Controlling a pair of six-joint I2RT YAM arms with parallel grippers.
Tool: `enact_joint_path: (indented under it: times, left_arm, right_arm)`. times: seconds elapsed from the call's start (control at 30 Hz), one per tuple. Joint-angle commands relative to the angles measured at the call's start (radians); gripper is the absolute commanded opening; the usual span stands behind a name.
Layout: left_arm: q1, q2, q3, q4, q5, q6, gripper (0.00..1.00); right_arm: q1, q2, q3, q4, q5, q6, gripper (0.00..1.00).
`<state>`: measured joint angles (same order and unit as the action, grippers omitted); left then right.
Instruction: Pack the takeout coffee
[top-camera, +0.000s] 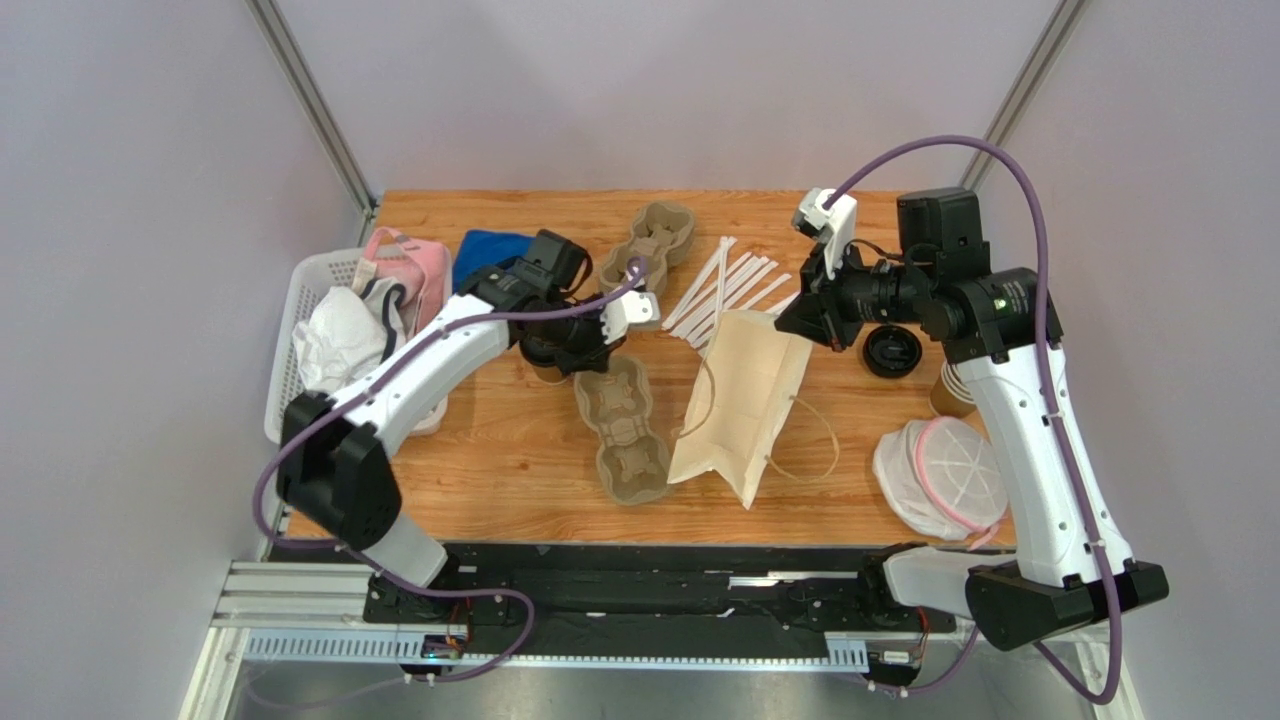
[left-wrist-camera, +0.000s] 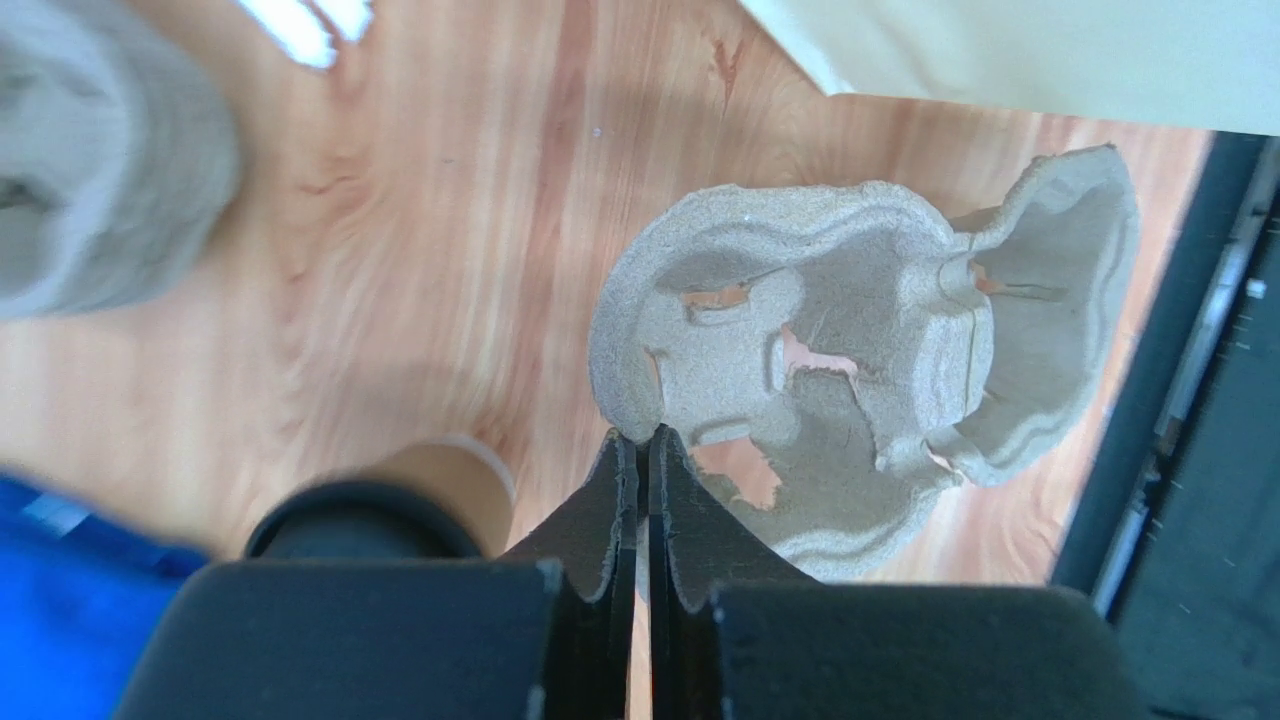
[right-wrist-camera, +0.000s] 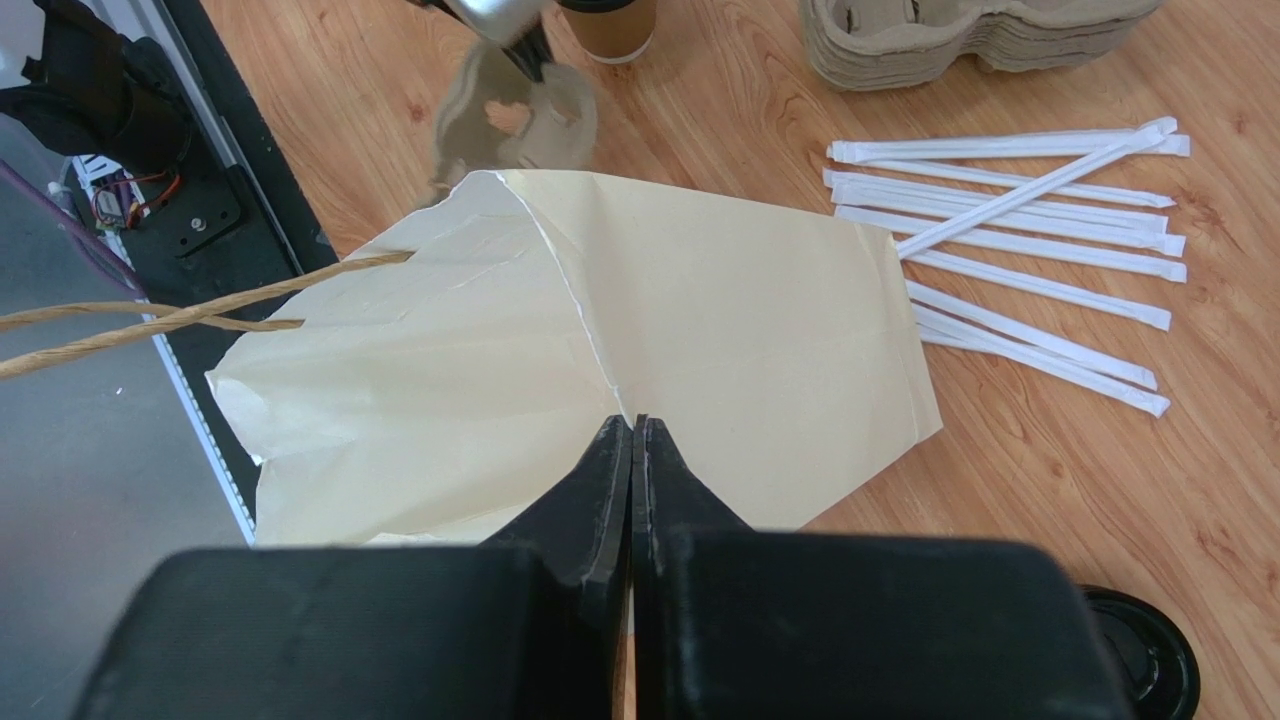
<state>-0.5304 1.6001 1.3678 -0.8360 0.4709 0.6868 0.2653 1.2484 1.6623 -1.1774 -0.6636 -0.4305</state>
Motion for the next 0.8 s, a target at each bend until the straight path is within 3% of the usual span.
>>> enact_joint_path:
  times: [0.0,0.13,0.3,0.43,0.53,0.77]
  left_arm:
    - [0.027,-0.178,0.091,-0.116,-0.011,-0.027,0.0]
    - [0.101,-0.236,0.292,-0.204,-0.05,-0.07,0.0]
    - [0.104,-0.218,0.666,-0.215,-0.136,-0.159,0.0]
    - [0.101,-0.178,0.893,-0.215,-0.104,-0.211,0.0]
    - [0.043,-0.184,0.981,-0.189,-0.115,-0.202,0.0]
    - [-0.262,-0.197,0.988,-0.132,-0.343,-0.092,0.0]
  right_arm:
    - [0.002,-0.041,-0.007,0.03,-0.016,0.029,0.0]
    - [0.002,-0.046,-0.019,0.038,-0.027,0.047,0.0]
    - [0.003,-0.041,-0.023,0.05,-0.039,0.073,0.0]
    - [0.005,-0.027,-0.015,0.053,-0.03,0.101,0.0]
    - [0.009,-0.017,-0.007,0.077,0.008,0.133,0.0]
    - [0.02,0.04,0.047,0.082,0.042,0.211,0.0]
